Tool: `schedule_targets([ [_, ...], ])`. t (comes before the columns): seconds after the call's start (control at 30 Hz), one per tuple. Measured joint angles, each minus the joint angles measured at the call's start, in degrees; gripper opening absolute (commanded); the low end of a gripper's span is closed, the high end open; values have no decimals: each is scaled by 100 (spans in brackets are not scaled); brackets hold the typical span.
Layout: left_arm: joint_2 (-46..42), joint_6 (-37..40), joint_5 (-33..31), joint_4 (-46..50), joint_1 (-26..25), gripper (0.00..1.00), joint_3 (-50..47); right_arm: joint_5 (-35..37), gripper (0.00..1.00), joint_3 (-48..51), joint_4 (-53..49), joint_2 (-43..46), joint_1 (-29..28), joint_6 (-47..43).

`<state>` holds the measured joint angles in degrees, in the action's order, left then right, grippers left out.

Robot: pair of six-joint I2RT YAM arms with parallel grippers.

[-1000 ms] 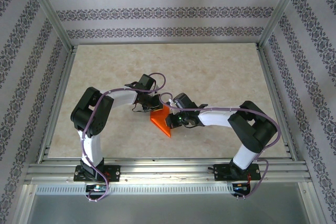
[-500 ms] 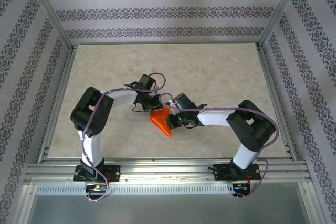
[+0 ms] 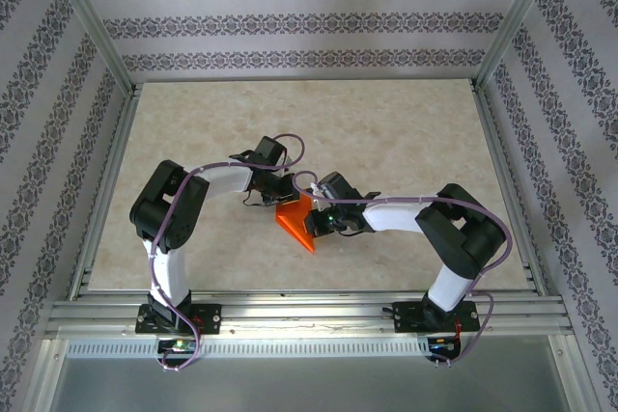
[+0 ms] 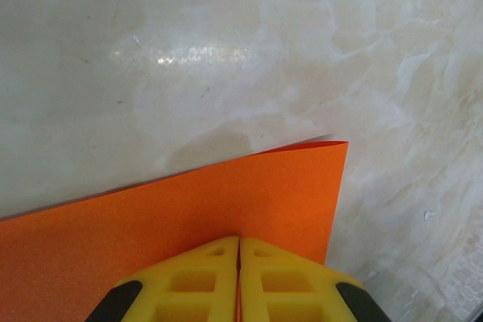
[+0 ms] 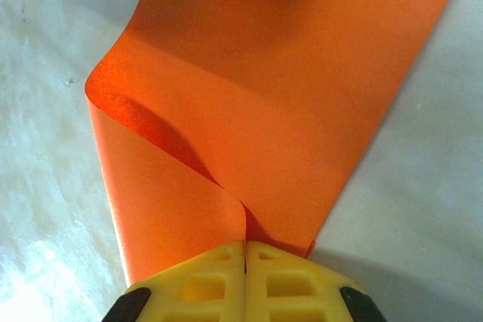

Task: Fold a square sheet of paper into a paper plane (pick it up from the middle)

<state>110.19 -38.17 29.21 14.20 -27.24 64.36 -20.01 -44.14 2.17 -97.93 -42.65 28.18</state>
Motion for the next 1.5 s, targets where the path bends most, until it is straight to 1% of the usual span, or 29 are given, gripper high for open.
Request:
schedule_targets([
  [0.27, -26, -114, -39, 20, 0, 20, 76, 13, 0, 0, 68, -22, -35, 2],
  [0.4, -197, -157, -157, 46, 0, 24, 83, 20, 0, 0, 87, -28, -37, 2],
  [0.63, -752, -247, -533, 192, 87, 24, -24, 24, 0, 0, 101, -33, -35, 2],
  [0.73, -1224, -413, -549, 26, 216, 20, -435, 24, 0, 0, 107, -37, -35, 2],
  [0.83, -1716, -678, -520, -306, 326, 15, -1025, 24, 0, 0, 109, -37, -35, 9],
  [0.93, -2157, -1049, -365, -828, 337, 7, -1663, 31, 0, 0, 109, -37, -35, 20],
  [1.0, -2415, -1414, -188, -1401, 334, 3, -2153, 48, 0, 0, 109, -37, -37, 22],
  [1.07, -2520, -1744, -59, -1939, 321, 1, -2529, 63, 0, 0, 118, -37, -37, 22],
  [1.2, -2527, -2310, 63, -2758, 122, 0, -3036, 118, 0, 0, 142, -37, -37, 26],
  [1.33, -2312, -2695, 81, -3427, -192, 0, -3252, 138, 0, 0, 146, -37, -37, 44],
  [1.4, -2153, -2830, 79, -3672, -286, 0, -3287, 138, 0, 0, 146, -37, -37, 44],
  [1.5, -2050, -2979, 57, -3797, -374, 0, -3342, 140, 0, 0, 144, -37, -37, 44],
])
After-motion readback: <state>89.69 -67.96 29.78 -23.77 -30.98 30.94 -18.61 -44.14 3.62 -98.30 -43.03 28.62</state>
